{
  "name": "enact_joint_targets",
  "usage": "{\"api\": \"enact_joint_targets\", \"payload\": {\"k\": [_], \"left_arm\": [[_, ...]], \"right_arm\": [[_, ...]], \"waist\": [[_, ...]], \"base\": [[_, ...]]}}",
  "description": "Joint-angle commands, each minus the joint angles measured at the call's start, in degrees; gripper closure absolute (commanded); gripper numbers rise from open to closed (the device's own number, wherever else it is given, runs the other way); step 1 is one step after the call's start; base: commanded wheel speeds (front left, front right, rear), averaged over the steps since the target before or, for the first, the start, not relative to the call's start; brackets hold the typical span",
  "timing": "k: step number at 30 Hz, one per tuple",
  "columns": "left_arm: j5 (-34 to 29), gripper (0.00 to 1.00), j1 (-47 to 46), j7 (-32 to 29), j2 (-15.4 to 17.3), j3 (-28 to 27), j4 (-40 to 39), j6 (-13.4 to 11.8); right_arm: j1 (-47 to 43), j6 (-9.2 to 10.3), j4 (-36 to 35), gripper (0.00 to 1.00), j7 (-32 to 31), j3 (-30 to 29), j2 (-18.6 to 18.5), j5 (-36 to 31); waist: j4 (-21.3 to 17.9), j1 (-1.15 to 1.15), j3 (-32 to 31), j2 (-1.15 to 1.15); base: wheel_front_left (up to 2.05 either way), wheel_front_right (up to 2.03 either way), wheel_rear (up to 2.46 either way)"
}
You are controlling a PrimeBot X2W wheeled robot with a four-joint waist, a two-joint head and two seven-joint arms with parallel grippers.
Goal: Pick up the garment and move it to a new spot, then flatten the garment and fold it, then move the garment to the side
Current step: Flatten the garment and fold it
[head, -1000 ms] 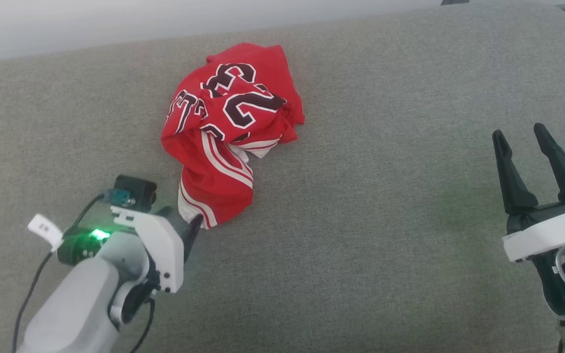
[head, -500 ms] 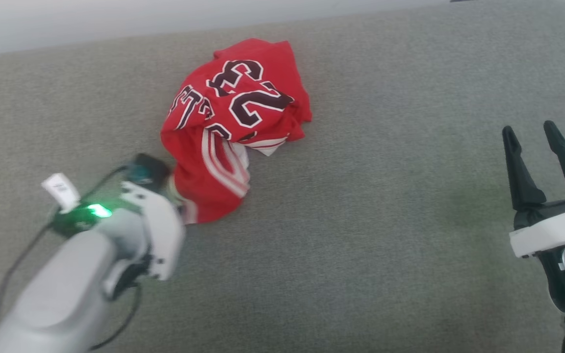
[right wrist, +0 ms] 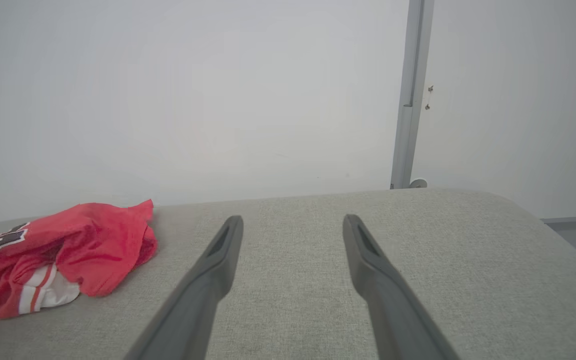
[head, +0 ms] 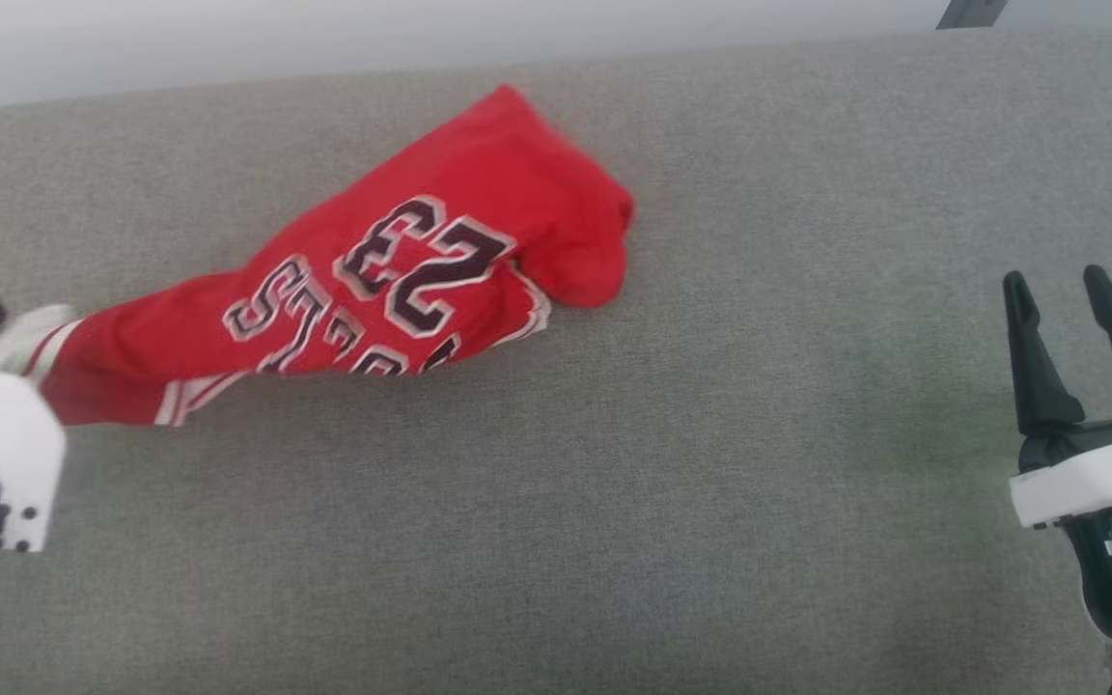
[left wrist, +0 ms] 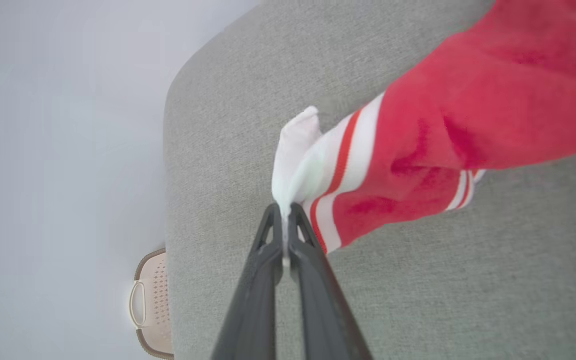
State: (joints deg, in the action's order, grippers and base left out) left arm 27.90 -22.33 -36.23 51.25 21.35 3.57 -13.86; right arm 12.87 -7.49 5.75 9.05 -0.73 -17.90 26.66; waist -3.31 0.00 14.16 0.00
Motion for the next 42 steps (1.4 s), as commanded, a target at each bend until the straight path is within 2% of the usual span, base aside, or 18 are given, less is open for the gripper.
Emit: {"api": "enact_joint_targets", "payload": {"k": [1, 2, 4, 7, 9, 14, 15, 16, 17, 22, 30, 34, 37, 42], "left_arm": [[-0.37, 1.00, 1.74, 0.70, 0.72, -0.84, -1.04, -1.38], [0.05, 1.00, 2.92, 0.95, 1.12, -1.64, -1.31, -2.33], [0.48, 1.00, 5.48, 0.56, 1.82, -1.58, -1.67, -2.68], [1.75, 1.00, 8.18, 1.59, 0.49, -1.27, -1.38, -3.12], [3.11, 1.00, 9.78, 2.10, -1.44, -0.41, -0.83, -2.75], [6.58, 1.00, 11.62, 2.89, -5.68, 1.56, 0.49, 0.01], [7.24, 0.79, 11.71, 3.29, -6.50, 1.54, 0.72, 0.24], [7.47, 0.52, 11.75, 3.66, -6.88, 1.59, 1.02, 0.45], [7.89, 0.00, 11.73, 3.91, -7.13, 1.52, 1.09, 0.64], [10.59, 0.00, 11.09, 2.63, -6.38, -0.86, -1.39, 0.22], [10.93, 0.00, 8.87, -2.16, -1.40, -4.35, -8.15, -2.69], [10.12, 0.00, 6.40, -4.32, -1.26, -3.45, -6.64, -3.00], [11.32, 0.00, 4.44, -5.61, -3.33, -2.45, -4.16, -2.55], [10.74, 0.00, 2.91, -6.85, -4.49, -0.48, -0.83, -1.57]], "right_arm": [[-0.83, 0.00, -0.31, 0.00, -0.03, -0.14, 0.29, 0.21], [-0.92, 0.01, -0.26, 0.00, -0.01, -0.14, 0.41, 0.18], [-0.99, 0.01, -0.26, 0.00, -0.03, -0.07, 0.66, 0.30], [-1.26, 0.00, -0.22, 0.00, -0.03, 0.09, 0.87, 0.37], [-1.37, 0.00, -0.15, 0.00, -0.09, 0.26, 1.08, 0.46], [-1.37, 0.01, 0.05, 0.00, -0.19, 0.30, 1.12, 0.64], [-1.37, 0.00, 0.03, 0.00, -0.21, 0.28, 1.13, 0.63], [-1.36, 0.01, 0.06, 0.00, -0.26, 0.26, 1.10, 0.68], [-1.34, 0.00, 0.05, 0.00, -0.26, 0.24, 1.07, 0.68], [-1.40, 0.00, -0.14, 0.00, 0.07, -0.22, 0.86, 0.63], [-1.36, 0.01, -0.77, 0.00, 0.29, -0.45, 1.08, 0.76], [-0.50, 0.00, -0.87, 0.00, 0.36, -0.15, 1.10, 0.89], [0.35, 0.01, -0.84, 0.00, 0.45, 0.31, 0.97, 1.10], [1.00, 0.00, -0.75, 0.00, 0.71, 0.79, 0.83, 1.39]], "waist": [[-0.06, 0.00, -0.06, 0.00], [-0.06, 0.00, -0.11, 0.00], [-0.22, 0.00, -0.21, 0.00], [-0.50, 0.00, -0.27, 0.00], [-0.64, 0.00, -0.32, 0.00], [-0.88, 0.00, -0.22, 0.00], [-0.87, 0.00, -0.17, 0.00], [-0.87, 0.00, -0.12, 0.00], [-0.86, 0.00, -0.10, 0.00], [-0.67, 0.00, -0.08, 0.00], [-0.62, 0.00, 0.45, 0.00], [-0.88, 0.00, 1.13, 0.00], [-1.42, 0.00, 1.81, 0.00], [-2.07, 0.00, 2.74, 0.00]], "base": [[0.00, 0.00, 0.00], [0.00, 0.00, 0.00], [0.00, 0.00, 0.00], [0.00, 0.00, 0.00], [0.00, 0.00, 0.00], [0.00, 0.00, 0.00], [0.00, 0.00, 0.00], [0.00, 0.00, 0.00], [0.00, 0.00, 0.00], [0.00, 0.00, 0.00], [0.00, 0.00, 0.00], [0.00, 0.00, 0.00], [0.00, 0.00, 0.00], [0.00, 0.00, 0.00]]}}
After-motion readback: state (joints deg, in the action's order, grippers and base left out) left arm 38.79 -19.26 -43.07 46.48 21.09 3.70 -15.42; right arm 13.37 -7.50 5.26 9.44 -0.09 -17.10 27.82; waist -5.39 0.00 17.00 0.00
